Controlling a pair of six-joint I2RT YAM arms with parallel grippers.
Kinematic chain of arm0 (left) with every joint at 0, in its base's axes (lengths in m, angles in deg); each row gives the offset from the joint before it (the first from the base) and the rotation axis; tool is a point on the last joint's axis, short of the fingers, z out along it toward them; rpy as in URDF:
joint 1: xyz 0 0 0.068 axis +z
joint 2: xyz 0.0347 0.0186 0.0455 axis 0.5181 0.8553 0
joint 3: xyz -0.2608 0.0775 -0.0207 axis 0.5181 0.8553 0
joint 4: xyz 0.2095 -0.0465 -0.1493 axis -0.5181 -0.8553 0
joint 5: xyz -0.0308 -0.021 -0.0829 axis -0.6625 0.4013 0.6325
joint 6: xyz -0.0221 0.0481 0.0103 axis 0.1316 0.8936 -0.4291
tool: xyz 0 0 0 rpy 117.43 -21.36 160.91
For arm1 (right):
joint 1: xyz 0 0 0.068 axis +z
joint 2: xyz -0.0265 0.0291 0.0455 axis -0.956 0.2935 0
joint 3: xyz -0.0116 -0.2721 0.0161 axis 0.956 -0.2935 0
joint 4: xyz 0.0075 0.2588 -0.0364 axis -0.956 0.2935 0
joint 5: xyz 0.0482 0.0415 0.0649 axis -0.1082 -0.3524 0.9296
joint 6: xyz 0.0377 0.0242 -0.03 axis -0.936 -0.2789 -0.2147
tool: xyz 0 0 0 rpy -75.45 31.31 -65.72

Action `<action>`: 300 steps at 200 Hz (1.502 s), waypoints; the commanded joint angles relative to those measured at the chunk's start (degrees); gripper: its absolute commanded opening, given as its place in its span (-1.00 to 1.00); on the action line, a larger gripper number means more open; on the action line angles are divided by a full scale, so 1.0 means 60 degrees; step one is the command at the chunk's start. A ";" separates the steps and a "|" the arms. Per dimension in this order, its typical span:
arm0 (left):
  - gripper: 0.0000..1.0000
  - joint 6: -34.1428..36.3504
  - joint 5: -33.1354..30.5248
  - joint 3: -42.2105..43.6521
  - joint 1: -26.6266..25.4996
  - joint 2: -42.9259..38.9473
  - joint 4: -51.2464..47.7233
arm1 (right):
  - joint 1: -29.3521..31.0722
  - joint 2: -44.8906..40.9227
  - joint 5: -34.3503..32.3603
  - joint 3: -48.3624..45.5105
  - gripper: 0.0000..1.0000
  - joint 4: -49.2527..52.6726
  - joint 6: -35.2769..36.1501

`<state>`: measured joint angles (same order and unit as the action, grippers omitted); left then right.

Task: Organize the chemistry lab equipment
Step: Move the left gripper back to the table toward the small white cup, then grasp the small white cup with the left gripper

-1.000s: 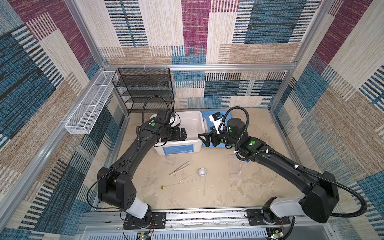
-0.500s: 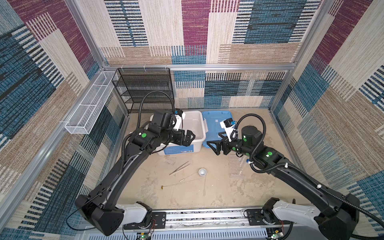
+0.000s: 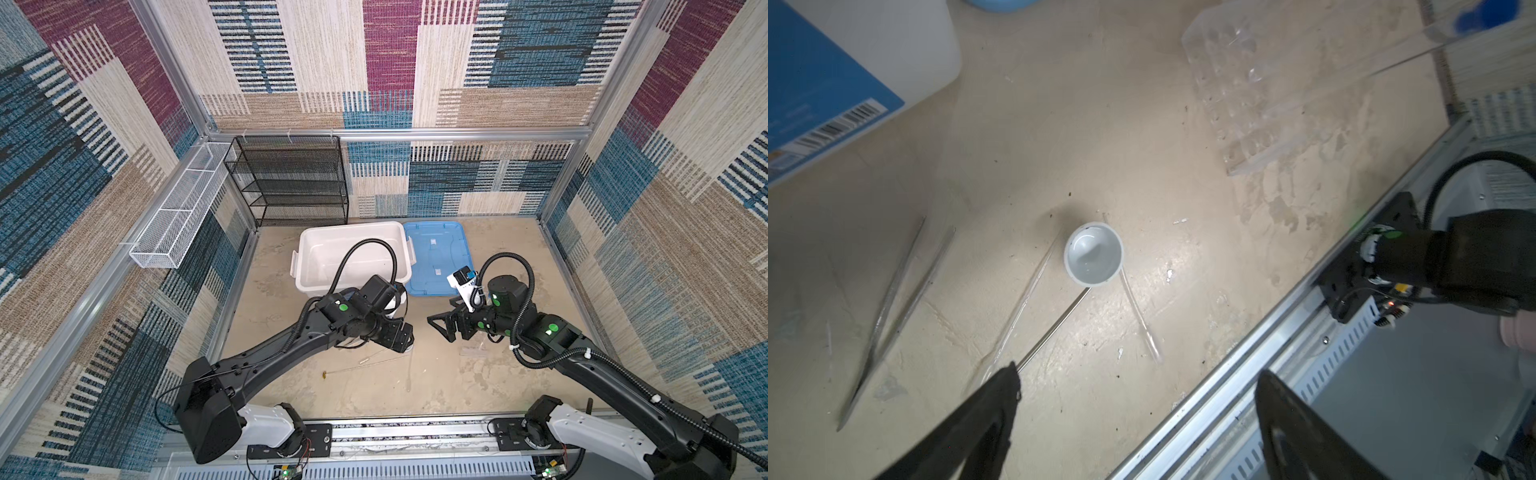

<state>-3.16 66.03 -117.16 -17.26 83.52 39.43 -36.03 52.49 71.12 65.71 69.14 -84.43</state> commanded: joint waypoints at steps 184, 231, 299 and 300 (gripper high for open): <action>0.34 -0.1084 -0.1723 -0.1062 -0.0657 0.3896 0.0708 | 0.0009 0.0044 0.0003 -0.0817 0.99 -0.0466 0.0251; 0.25 -0.1129 -0.2074 -0.1168 -0.0859 0.4085 0.0444 | 0.0012 -0.0021 -0.0054 -0.0916 0.99 -0.0535 0.0165; 0.11 -0.1268 -0.2225 -0.1068 -0.0884 0.4173 0.0403 | 0.0009 0.0039 -0.0057 -0.0985 0.99 -0.0645 0.0150; 0.10 -0.1270 -0.2219 -0.1066 -0.0878 0.4180 0.0401 | 0.0005 0.0034 -0.0053 -0.0980 0.99 -0.0649 0.0149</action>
<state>-9.72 53.79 -123.53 -22.53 108.33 42.73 -35.98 52.65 71.68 60.05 67.28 -83.23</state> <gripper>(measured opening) 0.559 0.995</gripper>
